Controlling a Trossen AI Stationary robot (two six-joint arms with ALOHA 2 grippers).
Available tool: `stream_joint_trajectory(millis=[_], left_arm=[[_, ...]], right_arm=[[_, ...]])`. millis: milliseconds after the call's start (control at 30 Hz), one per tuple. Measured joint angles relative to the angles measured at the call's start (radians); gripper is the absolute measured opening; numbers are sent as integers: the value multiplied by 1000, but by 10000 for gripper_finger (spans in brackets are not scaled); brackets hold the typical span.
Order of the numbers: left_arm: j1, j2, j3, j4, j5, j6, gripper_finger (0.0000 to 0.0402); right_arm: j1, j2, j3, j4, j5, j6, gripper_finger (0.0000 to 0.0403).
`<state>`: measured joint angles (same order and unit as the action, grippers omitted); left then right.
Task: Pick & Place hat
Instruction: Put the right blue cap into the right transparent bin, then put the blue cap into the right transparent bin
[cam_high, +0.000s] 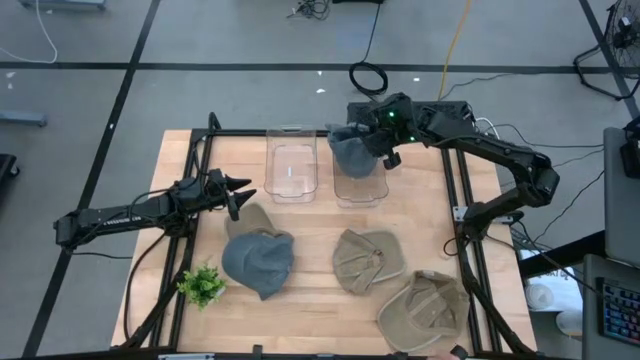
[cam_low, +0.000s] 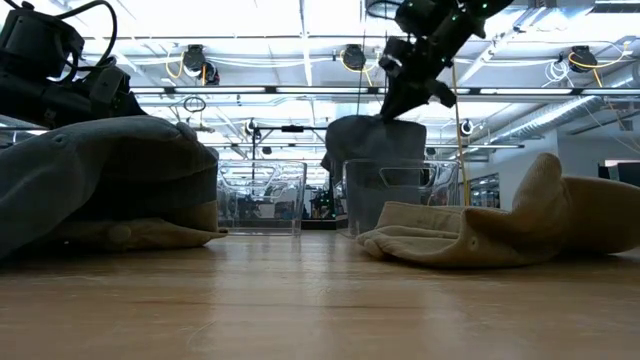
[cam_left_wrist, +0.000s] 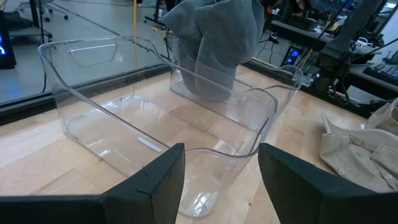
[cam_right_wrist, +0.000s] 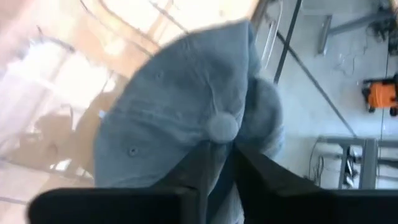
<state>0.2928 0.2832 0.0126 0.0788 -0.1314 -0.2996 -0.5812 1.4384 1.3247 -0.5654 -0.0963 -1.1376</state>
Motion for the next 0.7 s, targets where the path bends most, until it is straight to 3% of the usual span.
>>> stream_joint_trajectory(millis=[133,333,700], left_arm=[[0,0,0,0,0,0,214],[0,0,0,0,0,0,214],[0,0,0,0,0,0,214]], right_arm=[[0,-34,0,-22,-61,45,117],[0,-79,0,-44,-62,82,191],[14,-154,2,-21,29,314,264]])
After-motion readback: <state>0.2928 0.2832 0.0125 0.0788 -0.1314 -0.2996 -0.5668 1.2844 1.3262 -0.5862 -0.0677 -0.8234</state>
